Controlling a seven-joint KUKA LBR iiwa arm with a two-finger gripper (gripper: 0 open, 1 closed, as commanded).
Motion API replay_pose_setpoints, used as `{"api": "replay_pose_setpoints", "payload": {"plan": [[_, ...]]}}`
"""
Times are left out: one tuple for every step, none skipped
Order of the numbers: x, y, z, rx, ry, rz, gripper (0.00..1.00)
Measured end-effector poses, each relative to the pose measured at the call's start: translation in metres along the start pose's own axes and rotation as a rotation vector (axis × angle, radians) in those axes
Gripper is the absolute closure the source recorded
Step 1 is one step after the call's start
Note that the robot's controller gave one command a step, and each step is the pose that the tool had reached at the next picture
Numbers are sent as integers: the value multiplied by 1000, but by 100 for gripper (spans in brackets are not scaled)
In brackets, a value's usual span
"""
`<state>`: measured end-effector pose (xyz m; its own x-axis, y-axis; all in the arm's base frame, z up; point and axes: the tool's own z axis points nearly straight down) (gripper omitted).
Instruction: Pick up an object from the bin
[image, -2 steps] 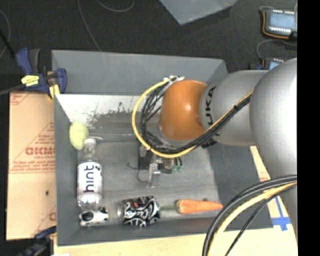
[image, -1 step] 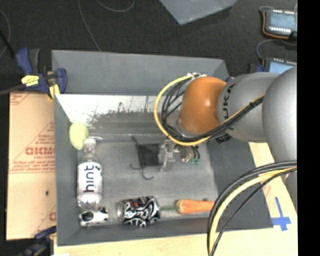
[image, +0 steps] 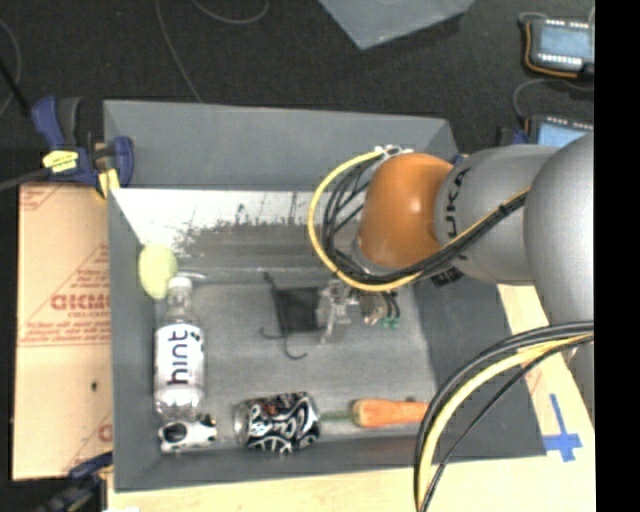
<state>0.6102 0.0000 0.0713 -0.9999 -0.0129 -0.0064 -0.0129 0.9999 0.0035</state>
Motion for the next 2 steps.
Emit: {"api": "replay_pose_setpoints", "payload": {"plan": [[8, 1, -38, 0, 9, -11, 100], [-2, 3, -102, 0, 1, 9, 100]]}}
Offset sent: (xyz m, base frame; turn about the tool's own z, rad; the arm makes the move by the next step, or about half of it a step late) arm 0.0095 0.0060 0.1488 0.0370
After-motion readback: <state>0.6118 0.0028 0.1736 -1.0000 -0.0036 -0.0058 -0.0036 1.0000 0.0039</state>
